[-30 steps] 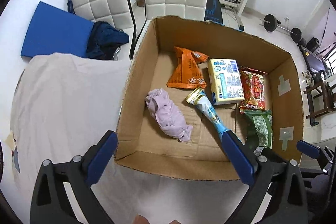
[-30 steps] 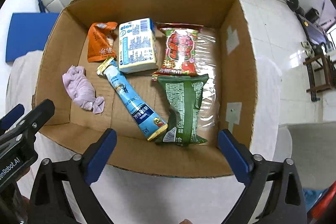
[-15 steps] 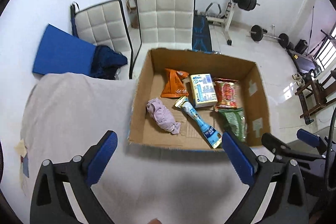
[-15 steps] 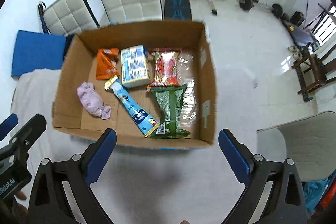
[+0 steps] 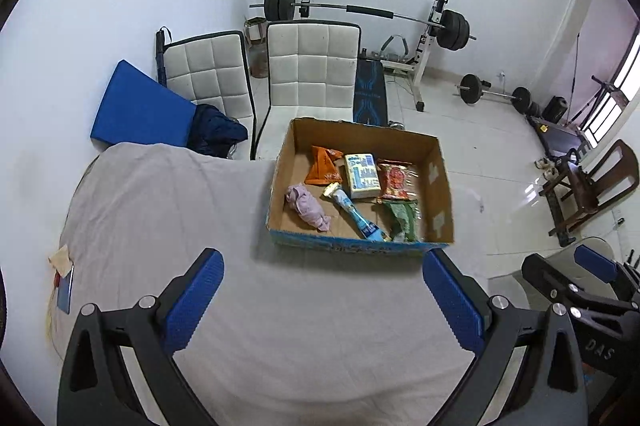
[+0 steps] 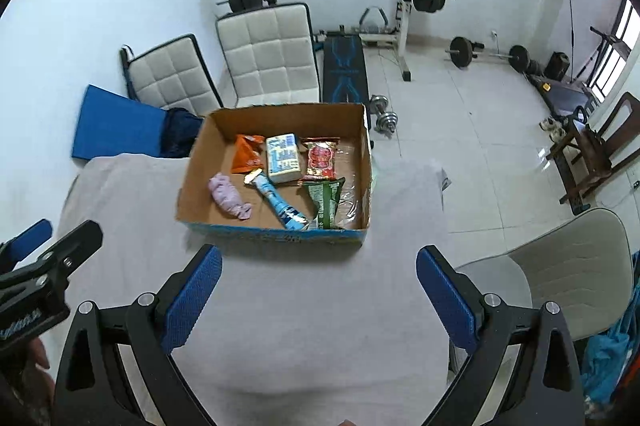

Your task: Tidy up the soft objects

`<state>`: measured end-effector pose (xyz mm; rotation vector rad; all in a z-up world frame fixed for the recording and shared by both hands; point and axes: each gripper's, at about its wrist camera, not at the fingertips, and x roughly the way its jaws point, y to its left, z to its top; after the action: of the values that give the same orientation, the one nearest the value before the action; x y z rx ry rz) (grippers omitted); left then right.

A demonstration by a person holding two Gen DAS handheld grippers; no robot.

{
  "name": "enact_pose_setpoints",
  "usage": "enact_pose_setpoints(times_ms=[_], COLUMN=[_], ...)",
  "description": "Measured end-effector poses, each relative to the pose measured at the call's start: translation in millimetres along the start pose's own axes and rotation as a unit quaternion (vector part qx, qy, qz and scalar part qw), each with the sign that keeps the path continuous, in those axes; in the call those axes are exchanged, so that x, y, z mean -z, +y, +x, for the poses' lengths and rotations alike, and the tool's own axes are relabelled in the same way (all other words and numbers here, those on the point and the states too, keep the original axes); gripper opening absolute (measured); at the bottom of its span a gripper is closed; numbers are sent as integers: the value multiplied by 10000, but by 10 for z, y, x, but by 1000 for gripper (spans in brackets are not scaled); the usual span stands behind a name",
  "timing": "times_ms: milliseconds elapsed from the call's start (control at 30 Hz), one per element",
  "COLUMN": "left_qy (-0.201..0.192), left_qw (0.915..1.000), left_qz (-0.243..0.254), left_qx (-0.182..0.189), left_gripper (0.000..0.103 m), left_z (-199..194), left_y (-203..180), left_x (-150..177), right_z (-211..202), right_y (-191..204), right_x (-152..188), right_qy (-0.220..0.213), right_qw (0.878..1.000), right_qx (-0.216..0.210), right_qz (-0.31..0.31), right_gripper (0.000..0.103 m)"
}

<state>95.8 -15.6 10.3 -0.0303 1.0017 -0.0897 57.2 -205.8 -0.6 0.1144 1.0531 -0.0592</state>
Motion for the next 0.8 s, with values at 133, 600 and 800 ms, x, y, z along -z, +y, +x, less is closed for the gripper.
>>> enact_pose_setpoints(times_ms=[133, 600, 800], left_qy=[-17, -118, -206], left_qw=[10000, 9997, 9995], left_qz=[11, 180, 227], left_qx=[45, 153, 116], left_gripper=[102, 102, 102], left_z=[-195, -648, -723], left_y=[-18, -89, -86], left_x=[47, 280, 319], right_z=[-340, -1098, -1234], right_y=[25, 117, 114], right_x=[128, 474, 436], right_qy=[-56, -262, -479], right_qw=[9998, 9993, 9988], right_qx=[-172, -241, -83], right_qz=[30, -59, -41], right_gripper=[100, 100, 100])
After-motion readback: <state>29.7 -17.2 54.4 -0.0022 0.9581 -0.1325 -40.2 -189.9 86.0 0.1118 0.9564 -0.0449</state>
